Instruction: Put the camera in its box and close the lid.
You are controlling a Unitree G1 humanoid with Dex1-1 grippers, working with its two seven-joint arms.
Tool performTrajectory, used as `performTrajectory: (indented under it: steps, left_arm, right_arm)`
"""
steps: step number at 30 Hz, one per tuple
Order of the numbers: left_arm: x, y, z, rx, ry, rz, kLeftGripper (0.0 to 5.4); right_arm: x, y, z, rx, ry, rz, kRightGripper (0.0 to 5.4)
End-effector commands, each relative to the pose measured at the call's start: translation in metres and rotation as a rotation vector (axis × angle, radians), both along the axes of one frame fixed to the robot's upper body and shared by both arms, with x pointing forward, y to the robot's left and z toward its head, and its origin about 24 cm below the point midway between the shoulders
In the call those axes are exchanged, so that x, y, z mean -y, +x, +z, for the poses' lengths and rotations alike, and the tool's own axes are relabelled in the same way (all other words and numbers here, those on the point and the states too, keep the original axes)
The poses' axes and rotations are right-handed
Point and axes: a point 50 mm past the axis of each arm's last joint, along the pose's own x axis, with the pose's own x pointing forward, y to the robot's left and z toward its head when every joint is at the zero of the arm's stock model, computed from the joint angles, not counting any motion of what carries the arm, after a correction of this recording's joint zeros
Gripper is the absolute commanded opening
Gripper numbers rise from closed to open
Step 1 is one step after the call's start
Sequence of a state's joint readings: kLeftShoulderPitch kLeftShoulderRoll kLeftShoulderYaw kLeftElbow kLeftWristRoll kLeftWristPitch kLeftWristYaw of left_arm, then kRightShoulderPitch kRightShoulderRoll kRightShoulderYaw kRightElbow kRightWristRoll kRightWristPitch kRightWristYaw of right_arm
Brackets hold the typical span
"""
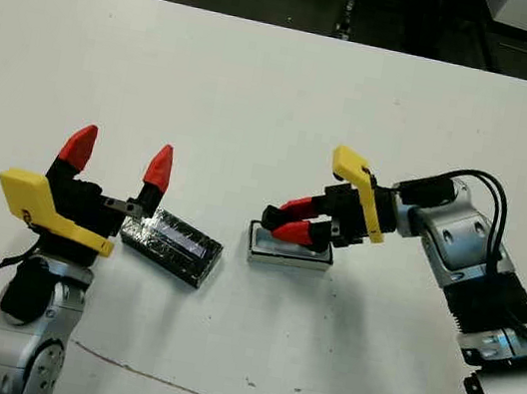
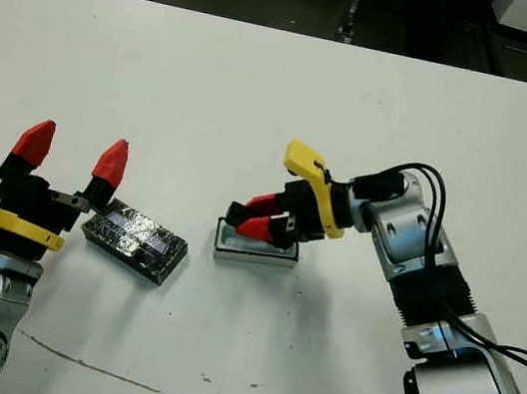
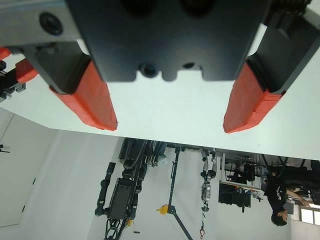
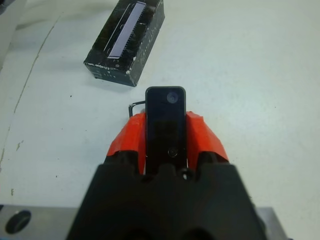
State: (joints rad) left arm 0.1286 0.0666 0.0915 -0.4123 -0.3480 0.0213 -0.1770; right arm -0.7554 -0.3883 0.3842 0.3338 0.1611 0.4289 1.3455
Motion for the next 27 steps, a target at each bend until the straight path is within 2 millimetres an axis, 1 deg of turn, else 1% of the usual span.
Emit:
performTrajectory:
  steps: [1,20,27]
  left_arm:
    - [0.0,-0.002,-0.004,-0.018,0.008,0.0,5.4]
    - [0.0,-0.002,-0.004,-0.022,0.009,0.001,5.4]
    - [0.001,-0.002,-0.004,-0.023,0.004,0.001,5.4]
  right_arm:
    - [0.002,0.0,-0.005,-0.006,-0.008,-0.005,1.66]
    - [0.003,-0.001,-0.011,-0.019,-0.026,0.006,1.66]
    - [0.005,-0.004,-0.017,-0.041,-0.04,0.007,1.66]
